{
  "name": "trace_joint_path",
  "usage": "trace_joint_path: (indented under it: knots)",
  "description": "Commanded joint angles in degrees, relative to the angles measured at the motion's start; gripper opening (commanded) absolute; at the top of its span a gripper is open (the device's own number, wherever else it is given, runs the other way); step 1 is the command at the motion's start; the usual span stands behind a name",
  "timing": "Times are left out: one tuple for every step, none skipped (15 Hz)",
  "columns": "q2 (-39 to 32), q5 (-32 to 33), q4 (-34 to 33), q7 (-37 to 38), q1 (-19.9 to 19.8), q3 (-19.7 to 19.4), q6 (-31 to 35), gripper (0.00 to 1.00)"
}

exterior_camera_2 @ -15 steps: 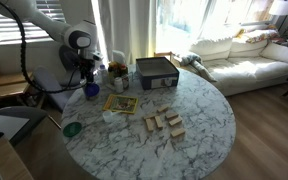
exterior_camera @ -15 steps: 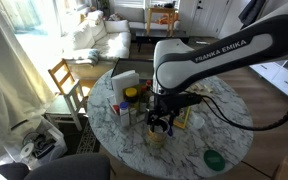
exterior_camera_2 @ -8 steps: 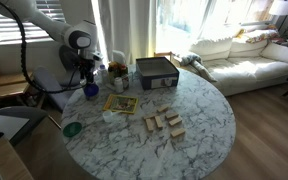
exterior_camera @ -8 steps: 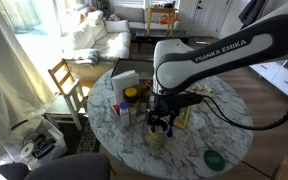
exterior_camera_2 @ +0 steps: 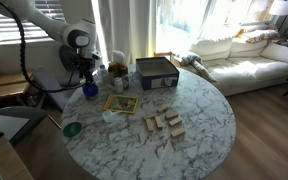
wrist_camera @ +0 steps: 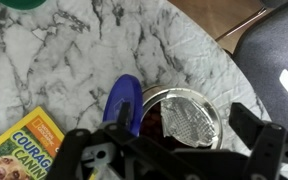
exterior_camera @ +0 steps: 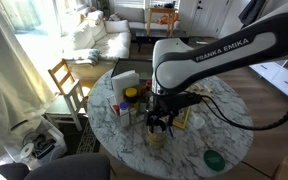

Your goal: Put the measuring cup on the table then unstack the yellow tins

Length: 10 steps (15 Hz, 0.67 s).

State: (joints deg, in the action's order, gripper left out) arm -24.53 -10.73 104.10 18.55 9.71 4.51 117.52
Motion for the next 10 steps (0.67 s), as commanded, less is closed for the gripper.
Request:
trace_joint_path:
  knots:
    - [1.06, -1.06, 0.38, -1.34, -0.54, 0.75, -1.15, 1.00]
    - [1.10, -1.02, 0.32, -1.32, -0.53, 0.77, -1.14, 1.00]
    - [1.11, -1.02, 0.21, -1.32, -0.54, 0.79, -1.16, 1.00]
    - [1.08, -0.98, 0.09, -1.30, -0.49, 0.84, -1.20, 1.00]
    - [0.95, -0.76, -0.17, -1.25, -0.37, 0.87, -1.34, 1.00]
    - [0.84, -0.55, -0.42, -1.18, -0.29, 0.87, -1.48, 1.00]
    - [0.76, -0.59, -0.57, -1.10, -0.24, 0.92, -1.52, 1.00]
    - [0.58, -0.60, -0.75, -1.12, -0.16, 1.05, -1.70, 1.00]
    - [0.37, -0.46, -0.92, -1.05, -0.06, 1.13, -1.84, 1.00]
    - [0.15, -0.43, -1.05, -0.93, 0.02, 1.20, -1.96, 1.00]
